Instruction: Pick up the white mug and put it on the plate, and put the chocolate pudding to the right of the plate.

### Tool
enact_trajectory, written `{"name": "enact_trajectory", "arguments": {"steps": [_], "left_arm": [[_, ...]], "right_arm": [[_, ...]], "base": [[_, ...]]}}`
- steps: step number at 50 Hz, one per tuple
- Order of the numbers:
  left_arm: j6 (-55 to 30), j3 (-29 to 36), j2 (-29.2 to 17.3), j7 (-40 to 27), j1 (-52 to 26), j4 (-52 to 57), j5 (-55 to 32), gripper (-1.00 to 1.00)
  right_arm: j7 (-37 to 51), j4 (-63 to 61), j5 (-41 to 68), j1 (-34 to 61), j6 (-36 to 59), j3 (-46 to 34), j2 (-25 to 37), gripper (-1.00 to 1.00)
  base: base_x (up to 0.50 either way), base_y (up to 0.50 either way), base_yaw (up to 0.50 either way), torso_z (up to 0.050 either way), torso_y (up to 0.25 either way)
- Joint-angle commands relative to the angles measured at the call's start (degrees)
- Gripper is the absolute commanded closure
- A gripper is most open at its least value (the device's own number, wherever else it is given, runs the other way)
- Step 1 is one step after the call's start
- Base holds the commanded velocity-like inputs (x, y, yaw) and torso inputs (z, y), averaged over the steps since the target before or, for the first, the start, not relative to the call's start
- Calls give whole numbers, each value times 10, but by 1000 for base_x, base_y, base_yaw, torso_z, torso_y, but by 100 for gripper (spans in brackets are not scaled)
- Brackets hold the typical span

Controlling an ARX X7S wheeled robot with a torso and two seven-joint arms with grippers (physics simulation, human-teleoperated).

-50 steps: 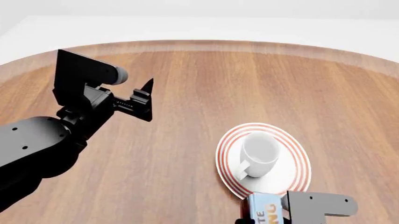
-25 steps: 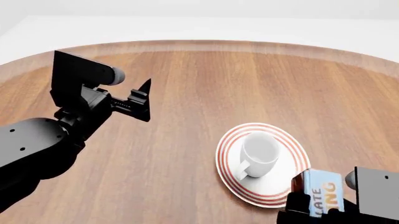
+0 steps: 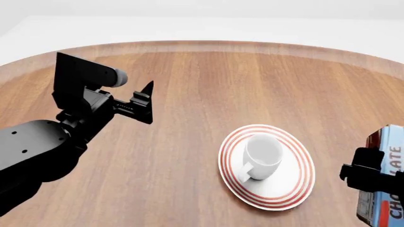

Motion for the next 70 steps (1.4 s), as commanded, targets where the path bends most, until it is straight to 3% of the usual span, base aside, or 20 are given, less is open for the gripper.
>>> {"name": "enact_trajectory", "arguments": {"steps": [1,5,20,24,46,62,70], "left_arm": [[7,-16,14,11,2,-4,8,-100],[6,-16,16,12,0,-5,9,-100],[4,-14,21,12,2,-4,14,-100],[3,-14,22,12,2,-5,14,-100],[0,-12,26,13,7,-6,17,-100],[-2,-12,31,15,8,-11,17,-100],[-3,-13,30,17,7,-11,18,-100]], "right_arm": [[-75,71,-6,90,114,56,-8,100],[-132,121,-30,129,174,66,-33,100],[-266,218,-117,188,240,76,-76,100],[-349,231,-137,206,249,81,-88,100],[-595,507,-280,412,479,-10,-215,100],[-768,697,-425,481,461,-98,-300,100],[-802,788,-479,509,452,-128,-328,100]], "base": [[0,0,0,0,0],[0,0,0,0,0],[0,0,0,0,0],[0,0,0,0,0],[0,0,0,0,0],[0,0,0,0,0],[0,0,0,0,0]]}}
